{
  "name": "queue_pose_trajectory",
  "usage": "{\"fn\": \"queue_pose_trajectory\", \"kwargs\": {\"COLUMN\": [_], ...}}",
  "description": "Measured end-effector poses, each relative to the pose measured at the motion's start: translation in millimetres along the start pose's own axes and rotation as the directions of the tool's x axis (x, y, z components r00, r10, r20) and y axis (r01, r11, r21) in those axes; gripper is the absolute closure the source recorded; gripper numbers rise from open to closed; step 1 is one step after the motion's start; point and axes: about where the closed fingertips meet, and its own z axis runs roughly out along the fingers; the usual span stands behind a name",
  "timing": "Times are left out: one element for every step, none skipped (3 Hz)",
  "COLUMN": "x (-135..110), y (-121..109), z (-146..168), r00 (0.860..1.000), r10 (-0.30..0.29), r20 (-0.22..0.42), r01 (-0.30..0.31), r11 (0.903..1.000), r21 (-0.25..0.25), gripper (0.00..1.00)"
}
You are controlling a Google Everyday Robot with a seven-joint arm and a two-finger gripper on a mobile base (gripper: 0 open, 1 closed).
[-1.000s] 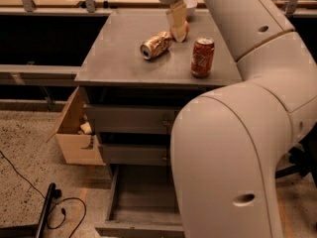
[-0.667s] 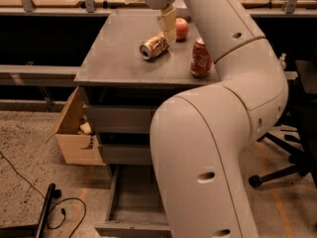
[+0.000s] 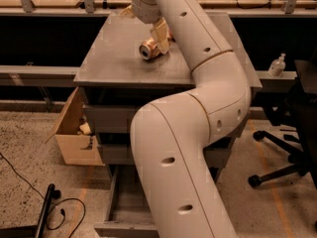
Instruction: Pick orange can
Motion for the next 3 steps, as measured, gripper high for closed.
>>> {"fn": "queue_pose_trajectory", "kwargs": {"x": [11.5, 28.5, 41.2], "y": [-1.3, 3.6, 11.1], "z": [20.7, 33.0, 44.9], "r00": [0.999, 0.993, 0.985], "r10": [-0.006, -0.008, -0.025], "r20": [-0.05, -0.116, -0.17], "r01": [0.005, 0.001, 0.007], "r11": [0.9996, 0.9982, 0.9941], "r21": [-0.026, -0.059, -0.108], "gripper": [0.0, 0.0, 0.0]}}
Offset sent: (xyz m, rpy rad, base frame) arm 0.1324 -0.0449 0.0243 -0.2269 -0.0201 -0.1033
